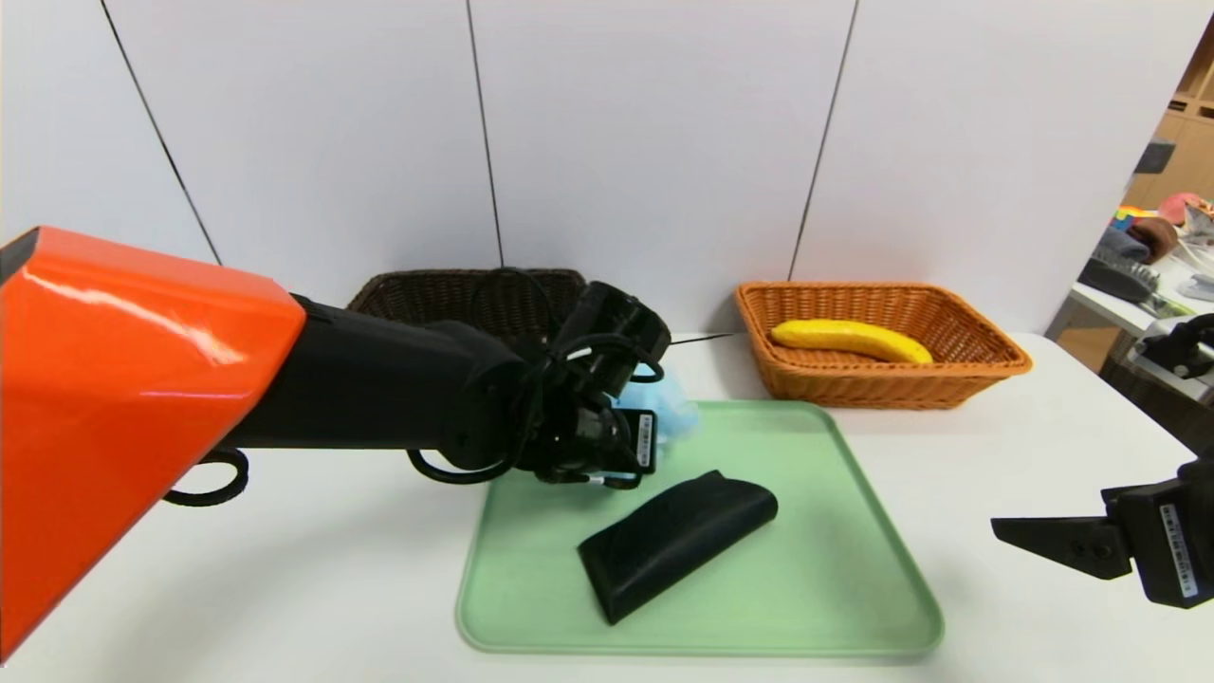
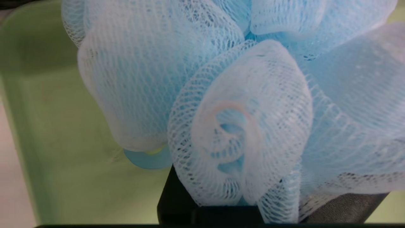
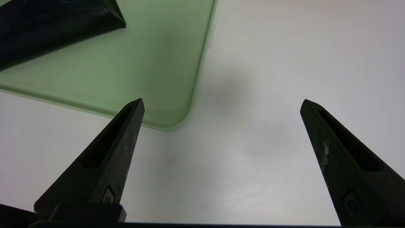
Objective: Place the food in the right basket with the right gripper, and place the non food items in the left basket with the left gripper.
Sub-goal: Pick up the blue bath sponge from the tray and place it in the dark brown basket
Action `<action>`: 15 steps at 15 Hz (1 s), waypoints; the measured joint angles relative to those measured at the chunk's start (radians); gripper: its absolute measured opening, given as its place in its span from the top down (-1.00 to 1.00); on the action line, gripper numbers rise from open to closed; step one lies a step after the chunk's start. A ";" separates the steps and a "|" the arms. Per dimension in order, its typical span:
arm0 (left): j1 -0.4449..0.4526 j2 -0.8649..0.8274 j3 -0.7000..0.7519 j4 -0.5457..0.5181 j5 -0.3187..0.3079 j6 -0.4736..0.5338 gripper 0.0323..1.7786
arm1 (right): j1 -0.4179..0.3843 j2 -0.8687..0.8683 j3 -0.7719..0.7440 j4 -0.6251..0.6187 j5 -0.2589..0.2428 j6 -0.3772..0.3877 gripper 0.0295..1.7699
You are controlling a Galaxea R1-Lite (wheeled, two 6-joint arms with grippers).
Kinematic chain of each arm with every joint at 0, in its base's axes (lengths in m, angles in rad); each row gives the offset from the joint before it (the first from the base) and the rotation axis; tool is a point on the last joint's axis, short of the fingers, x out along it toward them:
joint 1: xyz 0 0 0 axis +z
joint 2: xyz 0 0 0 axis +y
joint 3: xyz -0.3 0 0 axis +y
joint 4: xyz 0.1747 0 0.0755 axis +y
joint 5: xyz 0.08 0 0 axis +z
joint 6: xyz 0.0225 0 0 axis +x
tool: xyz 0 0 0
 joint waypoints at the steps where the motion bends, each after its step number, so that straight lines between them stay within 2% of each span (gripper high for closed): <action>1: 0.000 -0.011 0.001 0.000 0.000 0.001 0.68 | -0.001 0.000 0.001 0.000 0.000 0.000 -0.92; 9: 0.006 -0.155 -0.016 -0.003 0.002 0.034 0.68 | -0.001 -0.001 0.001 -0.001 0.002 -0.001 -0.92; 15: 0.147 -0.181 -0.072 -0.003 0.000 0.099 0.68 | -0.001 -0.001 0.007 -0.003 0.003 0.000 -0.93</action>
